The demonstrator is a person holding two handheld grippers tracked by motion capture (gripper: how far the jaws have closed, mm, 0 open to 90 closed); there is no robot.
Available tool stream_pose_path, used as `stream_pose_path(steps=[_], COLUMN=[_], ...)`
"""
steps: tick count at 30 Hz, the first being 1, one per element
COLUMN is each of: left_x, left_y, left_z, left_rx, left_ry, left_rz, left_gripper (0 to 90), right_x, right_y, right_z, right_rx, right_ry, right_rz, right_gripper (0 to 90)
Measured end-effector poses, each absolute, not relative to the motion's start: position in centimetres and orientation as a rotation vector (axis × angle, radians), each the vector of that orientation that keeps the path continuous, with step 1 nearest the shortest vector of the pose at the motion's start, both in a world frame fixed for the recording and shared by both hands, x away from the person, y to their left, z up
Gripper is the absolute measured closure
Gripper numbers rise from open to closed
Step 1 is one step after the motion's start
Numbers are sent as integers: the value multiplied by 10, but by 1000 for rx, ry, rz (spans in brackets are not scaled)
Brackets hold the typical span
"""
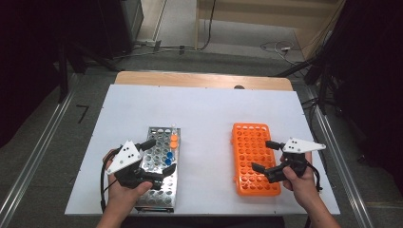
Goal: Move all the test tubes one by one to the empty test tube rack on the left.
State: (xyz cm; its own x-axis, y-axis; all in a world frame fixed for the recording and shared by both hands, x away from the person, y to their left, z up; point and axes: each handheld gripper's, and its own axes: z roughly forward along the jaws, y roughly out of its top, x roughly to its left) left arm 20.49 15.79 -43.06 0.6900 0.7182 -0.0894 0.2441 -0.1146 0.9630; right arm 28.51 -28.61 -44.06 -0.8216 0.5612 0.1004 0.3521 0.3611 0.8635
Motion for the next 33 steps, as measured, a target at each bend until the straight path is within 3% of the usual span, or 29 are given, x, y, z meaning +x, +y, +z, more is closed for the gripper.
stream_pose_path(steps=[33], left_x=[223], left_y=[224], left_z=[-451], left_rx=[1616], left_ry=[906], left_rz=[518], left_gripper=[0], right_x=[294], right_y=[-308], right_z=[-447], right_rx=[866], right_ry=[2359], right_rz=[1443], right_gripper=[0])
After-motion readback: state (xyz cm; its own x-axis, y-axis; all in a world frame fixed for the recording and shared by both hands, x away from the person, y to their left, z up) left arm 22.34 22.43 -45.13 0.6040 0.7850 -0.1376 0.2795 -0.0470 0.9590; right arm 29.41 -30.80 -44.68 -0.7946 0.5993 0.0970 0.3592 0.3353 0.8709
